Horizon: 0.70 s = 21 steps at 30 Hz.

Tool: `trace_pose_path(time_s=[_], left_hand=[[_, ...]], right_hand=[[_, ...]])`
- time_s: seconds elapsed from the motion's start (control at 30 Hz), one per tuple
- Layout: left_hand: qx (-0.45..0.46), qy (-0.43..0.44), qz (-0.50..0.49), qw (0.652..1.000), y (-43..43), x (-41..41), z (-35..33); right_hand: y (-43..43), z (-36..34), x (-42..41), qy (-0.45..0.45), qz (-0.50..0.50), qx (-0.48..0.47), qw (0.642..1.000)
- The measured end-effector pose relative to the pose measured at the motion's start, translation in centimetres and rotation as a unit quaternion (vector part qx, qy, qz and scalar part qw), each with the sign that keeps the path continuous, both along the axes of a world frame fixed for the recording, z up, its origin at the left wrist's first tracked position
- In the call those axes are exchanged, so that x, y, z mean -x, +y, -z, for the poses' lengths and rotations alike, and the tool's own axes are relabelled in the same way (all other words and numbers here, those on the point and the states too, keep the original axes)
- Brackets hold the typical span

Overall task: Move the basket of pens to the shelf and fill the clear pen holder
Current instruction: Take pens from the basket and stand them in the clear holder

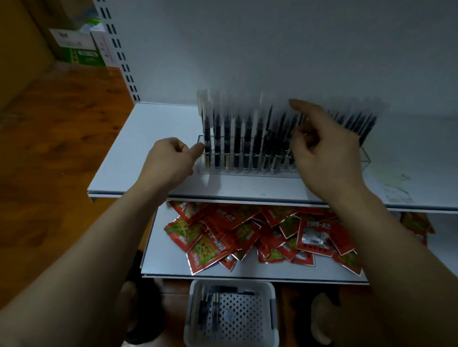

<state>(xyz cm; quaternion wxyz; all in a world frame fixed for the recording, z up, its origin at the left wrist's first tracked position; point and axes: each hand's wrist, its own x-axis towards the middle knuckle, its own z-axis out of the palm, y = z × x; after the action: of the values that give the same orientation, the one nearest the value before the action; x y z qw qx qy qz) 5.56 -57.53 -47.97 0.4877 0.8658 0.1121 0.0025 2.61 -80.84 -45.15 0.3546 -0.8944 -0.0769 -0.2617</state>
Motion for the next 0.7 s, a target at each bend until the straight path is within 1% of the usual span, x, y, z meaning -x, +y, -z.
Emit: trace_pose_path(time_s=[0.07, 0.1, 0.23, 0.27, 0.33, 0.43, 0.57, 0.63, 0.67, 0.7], left_hand=[[-0.013, -0.004, -0.001, 1.0, 0.0, 0.5, 0.1], [-0.02, -0.005, 0.0, 1.0, 0.1, 0.8, 0.1], [-0.048, -0.01, 0.026, 0.998, 0.6, 3.1, 0.0], [-0.057, -0.009, 0.036, 0.998, 0.7, 3.9, -0.1], [-0.073, 0.0, 0.057, 0.996, 0.7, 5.8, 0.0], [-0.095, 0.009, 0.087, 0.992, 0.1, 8.3, 0.5], [-0.137, 0.051, 0.134, 0.98, -1.0, 10.7, 4.0], [-0.194, 0.086, 0.18, 0.961, -1.4, 12.2, 7.3], [-0.233, 0.108, 0.208, 0.944, -1.5, 13.0, 9.0], [-0.283, 0.141, 0.238, 0.919, -1.4, 13.9, 10.7]], right_hand=[[0.3, 0.0, 0.7, 0.004, 0.0, 0.049, 0.999], [0.4, 0.0, 0.9, 0.006, 0.006, 0.057, 0.998], [0.9, -0.6, 2.8, 0.01, 0.004, 0.049, 0.999], [1.0, -0.7, 3.6, 0.026, -0.009, 0.053, 0.998], [1.4, -0.6, 5.1, 0.101, -0.059, 0.06, 0.991], [2.5, 0.4, 7.0, 0.247, -0.115, 0.094, 0.957], [3.8, 5.1, 8.2, 0.372, -0.138, 0.158, 0.904], [4.3, 8.3, 8.6, 0.43, -0.158, 0.179, 0.871], [4.6, 9.8, 9.0, 0.463, -0.169, 0.187, 0.85], [4.7, 11.5, 9.4, 0.496, -0.176, 0.197, 0.827]])
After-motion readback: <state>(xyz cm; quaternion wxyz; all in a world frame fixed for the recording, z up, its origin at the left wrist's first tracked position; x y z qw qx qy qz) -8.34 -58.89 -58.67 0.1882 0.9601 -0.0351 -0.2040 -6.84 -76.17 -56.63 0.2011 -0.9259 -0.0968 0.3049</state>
